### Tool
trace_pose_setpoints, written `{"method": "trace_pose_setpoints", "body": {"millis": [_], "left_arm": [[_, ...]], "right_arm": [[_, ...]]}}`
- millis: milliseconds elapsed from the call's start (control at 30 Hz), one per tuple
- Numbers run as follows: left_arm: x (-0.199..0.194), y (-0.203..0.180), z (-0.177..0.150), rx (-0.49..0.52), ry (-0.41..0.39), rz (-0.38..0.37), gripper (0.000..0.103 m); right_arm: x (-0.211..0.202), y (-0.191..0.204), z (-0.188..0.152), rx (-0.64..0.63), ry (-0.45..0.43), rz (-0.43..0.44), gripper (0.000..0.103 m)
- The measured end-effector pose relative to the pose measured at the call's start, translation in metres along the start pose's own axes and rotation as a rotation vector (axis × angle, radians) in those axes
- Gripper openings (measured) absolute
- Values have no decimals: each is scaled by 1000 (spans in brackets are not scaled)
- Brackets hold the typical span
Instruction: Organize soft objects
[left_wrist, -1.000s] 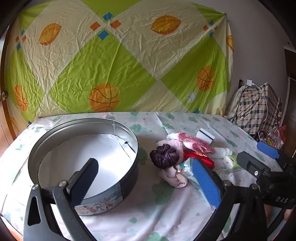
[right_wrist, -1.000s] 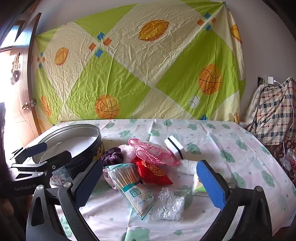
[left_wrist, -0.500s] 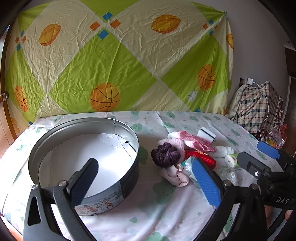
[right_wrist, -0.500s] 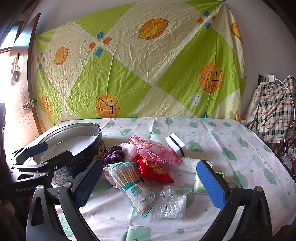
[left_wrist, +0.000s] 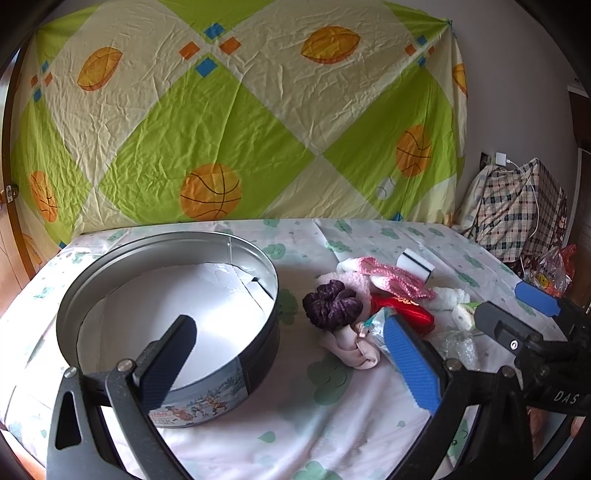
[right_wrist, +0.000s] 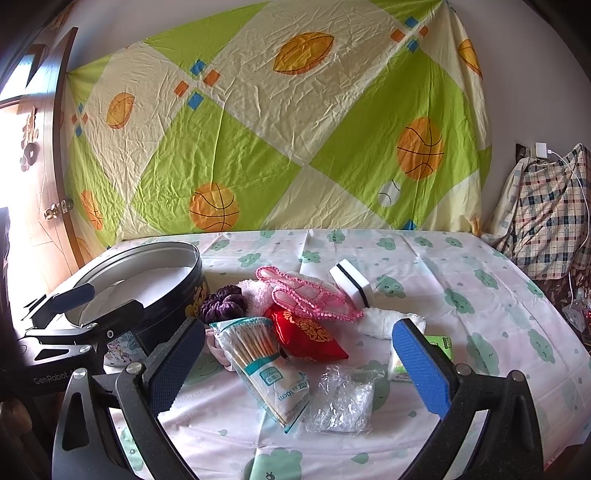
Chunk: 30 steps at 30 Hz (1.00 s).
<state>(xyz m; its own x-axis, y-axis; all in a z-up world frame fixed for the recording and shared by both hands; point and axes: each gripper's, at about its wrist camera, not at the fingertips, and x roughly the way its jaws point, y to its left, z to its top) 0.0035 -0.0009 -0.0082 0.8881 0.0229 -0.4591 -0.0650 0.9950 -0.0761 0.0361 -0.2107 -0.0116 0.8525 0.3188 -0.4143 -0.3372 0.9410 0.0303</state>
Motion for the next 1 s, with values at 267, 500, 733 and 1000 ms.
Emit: {"method": "trace_pose_setpoints", "body": {"millis": [267,500,733,1000], "left_arm": [[1,2,-8,8,2,2,103],[1,3,-9,11,2,3,103],[2,2,-11,11,7,6,103],[4,1,-10,14,10,7,103]], "right_arm": [[2,-4,-4,11,6,4,102],[3,-6,-4,16,10,6,102],[4,-8,-6,17,15,6,102],[6,-12,-8,25,20,3,102]]}}
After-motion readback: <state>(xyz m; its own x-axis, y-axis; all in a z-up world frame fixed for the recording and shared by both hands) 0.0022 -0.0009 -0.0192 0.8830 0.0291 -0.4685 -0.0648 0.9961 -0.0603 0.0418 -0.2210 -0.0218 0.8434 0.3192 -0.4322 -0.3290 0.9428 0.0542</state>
